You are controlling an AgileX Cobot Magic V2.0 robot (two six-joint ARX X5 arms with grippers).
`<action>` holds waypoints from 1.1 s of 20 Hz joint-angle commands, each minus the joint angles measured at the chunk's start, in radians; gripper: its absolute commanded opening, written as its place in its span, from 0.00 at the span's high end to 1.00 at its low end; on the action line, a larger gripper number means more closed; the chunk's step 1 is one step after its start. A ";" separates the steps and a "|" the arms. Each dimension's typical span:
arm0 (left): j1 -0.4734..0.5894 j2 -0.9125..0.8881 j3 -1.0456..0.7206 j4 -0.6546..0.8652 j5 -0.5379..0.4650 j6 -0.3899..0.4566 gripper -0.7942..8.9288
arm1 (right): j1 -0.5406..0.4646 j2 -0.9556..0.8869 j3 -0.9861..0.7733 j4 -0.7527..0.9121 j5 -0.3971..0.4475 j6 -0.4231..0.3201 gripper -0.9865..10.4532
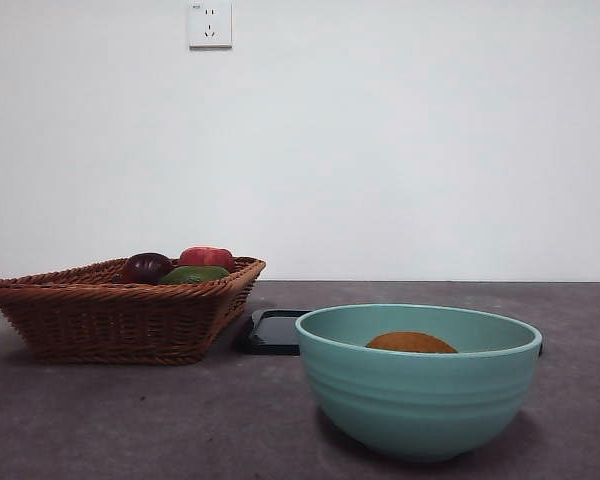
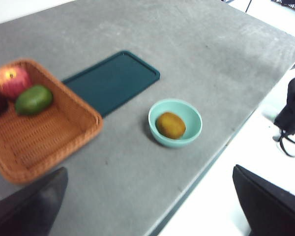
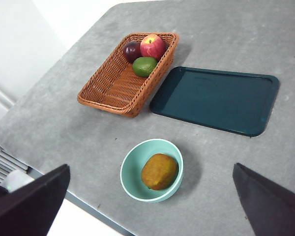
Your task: Pick up the wifruite, put it on the bowl, pick up the plate, put it on desk
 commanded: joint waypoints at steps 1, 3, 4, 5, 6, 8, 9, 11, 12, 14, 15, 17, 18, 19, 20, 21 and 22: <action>-0.010 -0.056 -0.054 0.011 -0.005 -0.046 0.30 | 0.003 0.003 0.020 0.011 -0.003 0.043 0.36; -0.010 -0.093 -0.113 0.011 -0.004 -0.082 0.30 | 0.003 0.008 0.020 0.012 -0.005 0.054 0.36; -0.010 -0.101 -0.138 0.012 -0.004 -0.085 0.30 | 0.003 0.017 0.020 0.011 -0.013 0.055 0.36; -0.010 -0.101 -0.156 0.012 -0.004 -0.086 0.30 | 0.003 0.031 0.020 0.013 -0.035 0.069 0.36; -0.010 -0.100 -0.167 0.014 -0.003 -0.091 0.30 | 0.003 0.053 0.020 0.013 -0.060 0.076 0.36; -0.010 -0.100 -0.172 0.048 0.047 -0.101 0.30 | 0.004 0.107 0.020 0.014 -0.096 0.072 0.36; -0.010 -0.101 -0.172 0.078 0.085 -0.100 0.30 | 0.005 0.138 0.020 0.018 -0.108 0.069 0.36; -0.010 -0.101 -0.172 0.118 0.093 -0.087 0.30 | 0.010 0.202 0.020 0.040 -0.134 0.064 0.36; -0.010 -0.101 -0.172 0.123 0.093 -0.080 0.30 | 0.014 0.232 0.020 0.059 -0.140 0.067 0.36; -0.010 -0.100 -0.172 0.122 0.093 -0.080 0.30 | 0.034 0.294 0.020 0.089 -0.138 0.070 0.36; -0.010 -0.101 -0.172 0.122 0.093 -0.080 0.30 | 0.046 0.326 0.021 0.105 -0.134 0.072 0.36; -0.010 -0.101 -0.172 0.123 0.092 -0.080 0.30 | 0.076 0.398 0.021 0.131 -0.130 0.072 0.36; -0.010 -0.100 -0.172 0.123 0.092 -0.080 0.30 | 0.097 0.436 0.021 0.134 -0.127 0.072 0.36; -0.010 -0.101 -0.172 0.123 0.092 -0.080 0.30 | 0.121 0.476 0.021 0.134 -0.104 0.071 0.36; -0.010 -0.101 -0.172 0.123 0.093 -0.081 0.30 | 0.148 0.513 0.021 0.133 -0.069 0.067 0.36; -0.010 -0.101 -0.172 0.122 0.092 -0.081 0.30 | 0.179 0.555 0.021 0.133 -0.021 0.064 0.36; -0.010 -0.101 -0.172 0.122 0.092 -0.081 0.30 | 0.205 0.591 0.021 0.133 0.013 0.059 0.36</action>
